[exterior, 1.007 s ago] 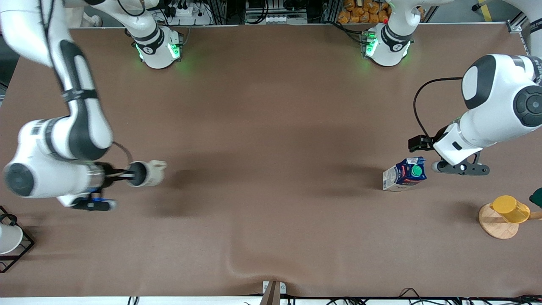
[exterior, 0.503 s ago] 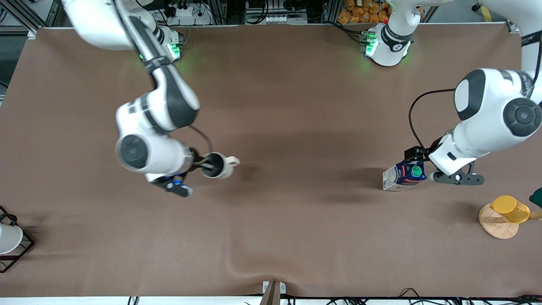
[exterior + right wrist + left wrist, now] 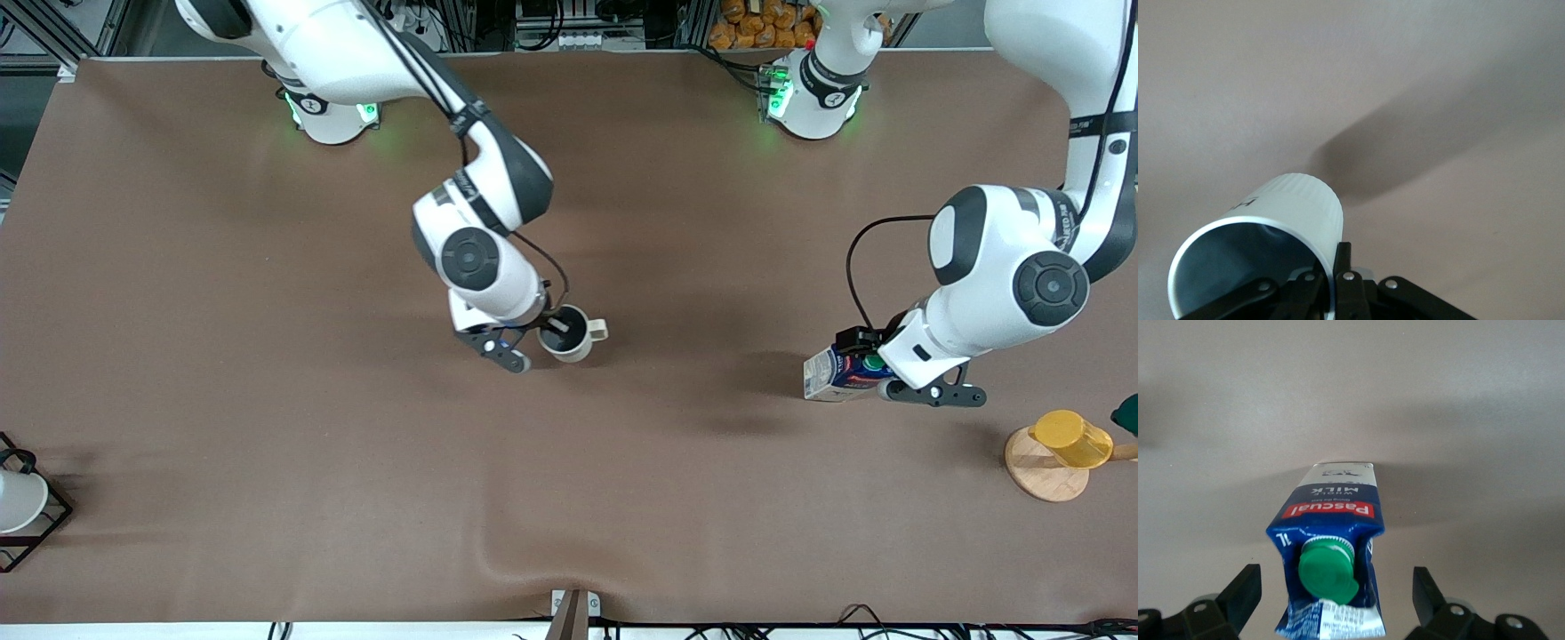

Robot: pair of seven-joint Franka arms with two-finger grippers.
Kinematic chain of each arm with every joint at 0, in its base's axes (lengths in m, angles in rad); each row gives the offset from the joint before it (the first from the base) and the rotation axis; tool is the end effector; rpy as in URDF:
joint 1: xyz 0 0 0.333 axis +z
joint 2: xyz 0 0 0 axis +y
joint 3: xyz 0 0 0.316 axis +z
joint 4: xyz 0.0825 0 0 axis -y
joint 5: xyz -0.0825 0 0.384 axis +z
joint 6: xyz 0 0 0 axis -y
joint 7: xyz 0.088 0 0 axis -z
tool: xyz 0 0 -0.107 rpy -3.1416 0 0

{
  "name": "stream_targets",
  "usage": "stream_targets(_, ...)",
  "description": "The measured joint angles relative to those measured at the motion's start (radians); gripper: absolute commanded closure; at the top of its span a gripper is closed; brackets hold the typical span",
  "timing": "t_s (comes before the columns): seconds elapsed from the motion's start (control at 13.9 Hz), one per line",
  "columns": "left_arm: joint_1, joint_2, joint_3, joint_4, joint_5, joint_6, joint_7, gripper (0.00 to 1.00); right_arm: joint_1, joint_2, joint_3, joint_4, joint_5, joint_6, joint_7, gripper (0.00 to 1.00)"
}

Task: Place milk next to cup
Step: 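Carry the mug to mid-table with the right gripper while the left gripper grasps the milk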

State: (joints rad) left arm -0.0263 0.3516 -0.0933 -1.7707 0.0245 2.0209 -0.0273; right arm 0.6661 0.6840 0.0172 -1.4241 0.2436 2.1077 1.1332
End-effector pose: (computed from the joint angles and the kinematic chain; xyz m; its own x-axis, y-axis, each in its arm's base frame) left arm 0.6294 -0.0698 0.3558 0.9900 -0.0997 -0.0998 -0.0994 -0.9950 0.0085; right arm 0.5562 0.4643 0.2945 0.8240 -0.5289 -0.2034 -0.5522 -0.8300 -0.0790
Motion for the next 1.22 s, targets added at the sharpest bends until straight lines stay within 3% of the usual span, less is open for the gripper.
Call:
stream_targets(0.14, 0.0, 0.017, 0.0, 0.0, 0.0, 0.001, 0.0, 0.0, 0.017, 0.021, -0.002, 0.0, 0.0, 0.019, 0.012, 1.0)
stream_targets(0.22, 0.0, 0.027, 0.0, 0.0, 0.0, 0.001, 0.0, 0.35, 0.019, 0.028, -0.002, 0.0, 0.0, 0.021, 0.014, 1.0)
stream_targets(0.29, 0.0, 0.036, 0.0, 0.0, 0.0, 0.002, 0.0, 0.83, 0.019, 0.034, -0.003, 0.0, -0.001, 0.024, 0.014, 1.0)
stream_targets(0.36, 0.0, 0.043, 0.0, 0.0, 0.0, 0.005, 0.0, 1.0, 0.019, 0.04, -0.003, 0.0, -0.003, 0.034, 0.014, 0.92)
stream_targets(0.43, 0.0, 0.048, 0.0, 0.0, 0.0, 0.007, 0.0, 1.0, 0.02, 0.046, -0.003, 0.0, -0.005, 0.043, 0.014, 0.26)
stream_targets(0.5, 0.001, 0.049, 0.0, 0.0, 0.0, 0.008, 0.0, 1.0, 0.021, 0.053, -0.003, 0.0, -0.005, 0.048, 0.014, 0.0)
stream_targets(0.86, 0.007, 0.047, 0.003, 0.01, 0.0, 0.008, -0.001, 1.0, 0.031, 0.057, -0.006, 0.021, -0.009, 0.037, 0.024, 0.0)
stream_targets(1.08, 0.003, 0.017, -0.005, 0.025, 0.0, -0.003, -0.049, 1.0, 0.007, 0.046, -0.034, 0.128, -0.01, -0.175, 0.03, 0.0)
stream_targets(1.22, -0.005, -0.022, -0.051, 0.035, 0.0, -0.086, -0.115, 1.0, -0.067, 0.022, -0.042, 0.215, -0.011, -0.334, 0.009, 0.0)
